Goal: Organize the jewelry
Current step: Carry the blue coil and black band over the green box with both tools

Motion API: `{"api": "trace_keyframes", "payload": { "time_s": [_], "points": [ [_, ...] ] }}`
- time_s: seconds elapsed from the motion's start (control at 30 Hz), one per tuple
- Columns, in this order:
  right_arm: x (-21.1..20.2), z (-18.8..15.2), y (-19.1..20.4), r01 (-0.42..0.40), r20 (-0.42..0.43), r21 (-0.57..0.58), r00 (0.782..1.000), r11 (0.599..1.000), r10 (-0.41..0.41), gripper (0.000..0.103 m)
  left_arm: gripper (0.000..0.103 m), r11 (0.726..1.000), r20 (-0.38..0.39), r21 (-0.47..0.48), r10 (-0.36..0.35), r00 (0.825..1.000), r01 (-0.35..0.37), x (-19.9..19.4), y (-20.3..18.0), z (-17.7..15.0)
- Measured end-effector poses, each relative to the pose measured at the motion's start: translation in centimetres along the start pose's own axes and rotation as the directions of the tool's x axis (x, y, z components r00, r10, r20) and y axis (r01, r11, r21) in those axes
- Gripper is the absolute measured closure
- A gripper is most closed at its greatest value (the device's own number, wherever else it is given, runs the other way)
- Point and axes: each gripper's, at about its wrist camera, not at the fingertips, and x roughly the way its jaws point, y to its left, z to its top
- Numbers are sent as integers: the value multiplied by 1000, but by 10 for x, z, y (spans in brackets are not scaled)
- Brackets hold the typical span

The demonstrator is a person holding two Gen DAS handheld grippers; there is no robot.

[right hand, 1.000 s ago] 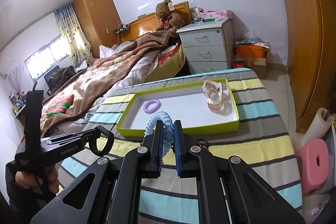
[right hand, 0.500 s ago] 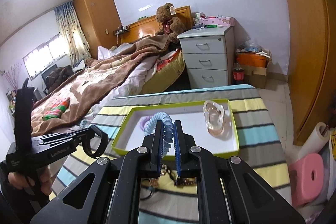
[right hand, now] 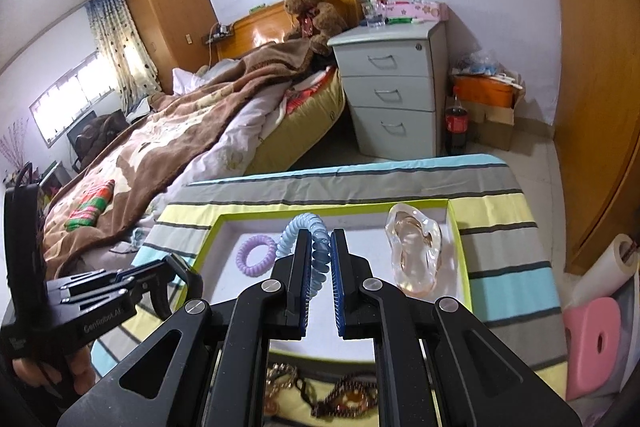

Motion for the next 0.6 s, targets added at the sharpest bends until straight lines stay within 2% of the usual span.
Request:
{"api": "trace_keyframes", "payload": {
  "time_s": [0.33, 0.6],
  "points": [
    [48, 7, -1, -3, -78, -15, 997, 1000, 2, 93, 92, 1000, -57, 9, 13, 998, -12, 31, -5, 3],
    [81, 7, -5, -7, -149, 15, 989, 1000, 9, 93, 92, 999, -89, 14, 35, 995, -34, 50, -3, 1]
  ]
}}
